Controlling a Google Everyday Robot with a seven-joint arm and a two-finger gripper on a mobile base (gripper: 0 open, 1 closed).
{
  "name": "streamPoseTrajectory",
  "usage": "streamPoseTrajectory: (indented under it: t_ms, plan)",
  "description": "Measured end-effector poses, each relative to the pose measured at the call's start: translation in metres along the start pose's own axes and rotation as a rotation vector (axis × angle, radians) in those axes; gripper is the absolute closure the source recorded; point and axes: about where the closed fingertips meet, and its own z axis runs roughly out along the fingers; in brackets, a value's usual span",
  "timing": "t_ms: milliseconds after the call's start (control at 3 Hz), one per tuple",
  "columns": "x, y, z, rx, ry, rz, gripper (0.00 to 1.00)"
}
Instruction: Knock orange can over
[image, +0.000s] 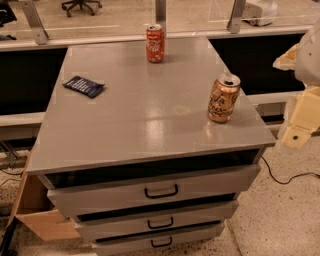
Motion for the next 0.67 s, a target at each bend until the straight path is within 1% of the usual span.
streamPoseTrajectory:
  t_ms: [333,667]
  plan:
    - [0.0,0.0,0.0,0.0,0.0,0.0,0.0]
    - [0.006,-0.019,0.015,0.009,-0.059,0.009,0.0]
